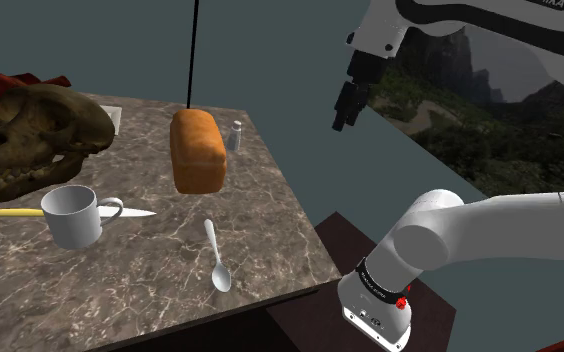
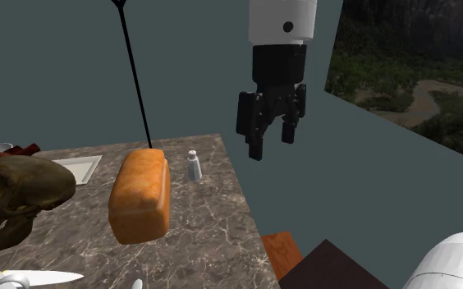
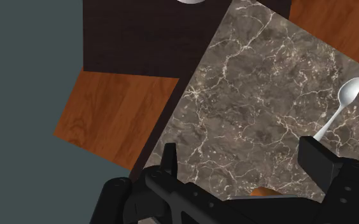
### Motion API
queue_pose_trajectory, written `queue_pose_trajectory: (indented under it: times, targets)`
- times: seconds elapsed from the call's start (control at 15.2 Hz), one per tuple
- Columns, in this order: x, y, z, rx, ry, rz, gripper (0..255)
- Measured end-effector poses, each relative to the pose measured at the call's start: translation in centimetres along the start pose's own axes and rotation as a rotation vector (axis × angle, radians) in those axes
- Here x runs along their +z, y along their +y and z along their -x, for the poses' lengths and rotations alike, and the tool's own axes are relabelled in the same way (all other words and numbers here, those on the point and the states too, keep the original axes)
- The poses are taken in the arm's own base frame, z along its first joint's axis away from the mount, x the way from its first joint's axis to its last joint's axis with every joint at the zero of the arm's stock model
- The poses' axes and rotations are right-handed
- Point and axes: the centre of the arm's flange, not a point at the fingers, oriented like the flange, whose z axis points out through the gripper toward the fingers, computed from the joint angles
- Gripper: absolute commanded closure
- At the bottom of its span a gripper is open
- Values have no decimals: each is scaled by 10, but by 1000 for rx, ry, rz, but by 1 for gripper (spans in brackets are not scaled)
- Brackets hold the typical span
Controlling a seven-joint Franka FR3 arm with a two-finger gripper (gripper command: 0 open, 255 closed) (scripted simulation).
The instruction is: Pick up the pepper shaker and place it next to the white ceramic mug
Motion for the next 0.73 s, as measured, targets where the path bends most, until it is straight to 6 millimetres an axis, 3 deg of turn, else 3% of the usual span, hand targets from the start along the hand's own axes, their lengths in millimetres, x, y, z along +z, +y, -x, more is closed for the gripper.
queue_pose_trajectory:
  times: [0.2,0.73]
  targets:
    - [5,1,-13,-2,4,7,0]
    - [46,17,-103,-14,32,51,0]
